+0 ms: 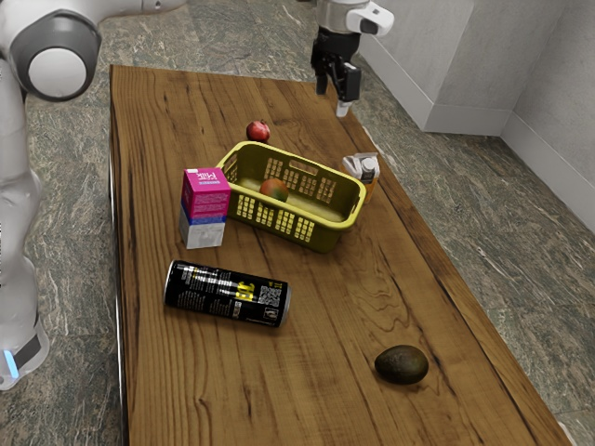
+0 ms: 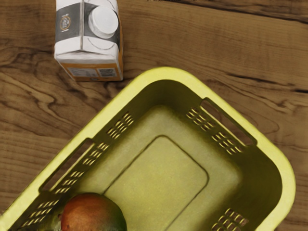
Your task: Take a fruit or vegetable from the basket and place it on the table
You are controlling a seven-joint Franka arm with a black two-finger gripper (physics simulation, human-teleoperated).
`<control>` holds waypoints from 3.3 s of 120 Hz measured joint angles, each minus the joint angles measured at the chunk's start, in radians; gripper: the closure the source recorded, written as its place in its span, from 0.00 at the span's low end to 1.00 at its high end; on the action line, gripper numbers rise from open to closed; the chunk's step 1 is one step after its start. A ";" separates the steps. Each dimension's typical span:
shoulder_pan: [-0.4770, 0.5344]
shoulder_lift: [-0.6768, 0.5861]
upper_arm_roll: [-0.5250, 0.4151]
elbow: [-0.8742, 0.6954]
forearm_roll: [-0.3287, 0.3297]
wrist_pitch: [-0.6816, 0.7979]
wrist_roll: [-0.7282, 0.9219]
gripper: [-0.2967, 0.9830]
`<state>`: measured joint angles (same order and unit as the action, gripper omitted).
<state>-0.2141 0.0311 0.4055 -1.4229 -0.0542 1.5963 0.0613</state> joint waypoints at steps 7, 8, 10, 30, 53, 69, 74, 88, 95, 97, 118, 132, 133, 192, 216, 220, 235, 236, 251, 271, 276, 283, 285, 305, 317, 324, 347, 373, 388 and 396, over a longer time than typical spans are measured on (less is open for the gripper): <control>0.036 0.000 -0.001 0.000 -0.001 0.001 0.006 0.23; 0.041 0.000 -0.001 0.000 -0.001 0.001 0.007 0.23; 0.049 0.000 -0.001 0.000 -0.001 0.002 0.008 0.23; 0.074 -0.001 -0.002 0.000 0.000 0.004 0.023 0.23; 0.003 0.001 0.005 0.000 -0.003 0.006 0.025 0.23; -0.048 0.001 0.011 -0.001 -0.009 0.000 -0.048 0.23; -0.054 0.001 0.011 -0.001 -0.010 -0.004 -0.086 0.23; -0.045 0.001 0.011 -0.001 -0.010 -0.016 -0.212 0.23; -0.029 0.002 0.010 0.000 -0.009 -0.018 -0.279 0.23; -0.024 0.003 0.010 0.000 -0.009 -0.019 -0.296 0.23; 0.043 0.008 0.009 -0.001 -0.005 -0.023 -0.456 0.23; 0.068 0.022 0.006 -0.001 -0.001 -0.026 -0.538 0.23; 0.067 0.023 0.006 -0.002 0.000 -0.026 -0.543 0.23; 0.019 0.007 0.010 -0.207 0.002 0.060 -0.755 0.23; 0.025 -0.103 0.007 -0.475 0.017 0.229 -0.802 0.23; 0.024 -0.107 0.007 -0.494 0.020 0.250 -0.809 0.23; 0.013 -0.114 0.008 -0.547 0.031 0.313 -0.830 0.23; 0.013 -0.114 0.008 -0.548 0.032 0.316 -0.831 0.23; 0.013 -0.111 0.009 -0.553 0.054 0.351 -0.847 0.23; 0.011 -0.105 0.014 -0.559 0.077 0.375 -0.861 0.23; 0.011 -0.106 0.020 -0.562 0.081 0.379 -0.864 0.23; 0.015 -0.101 0.026 -0.566 0.085 0.383 -0.868 0.23; 0.017 -0.099 0.028 -0.566 0.086 0.384 -0.869 0.23; 0.027 -0.072 0.031 -0.564 0.090 0.389 -0.876 0.23; 0.026 -0.056 0.032 -0.562 0.090 0.391 -0.879 0.23; 0.019 -0.054 0.037 -0.565 0.091 0.392 -0.881 0.23; -0.002 -0.068 0.059 -0.590 0.104 0.396 -0.884 0.23; 0.026 -0.062 0.061 -0.610 0.107 0.415 -0.884 0.23; 0.031 -0.056 0.062 -0.614 0.107 0.426 -0.883 0.23; 0.032 -0.052 0.061 -0.616 0.107 0.434 -0.882 0.23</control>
<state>-0.1816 -0.0211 0.4667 -2.0387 0.0524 2.0300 -0.8208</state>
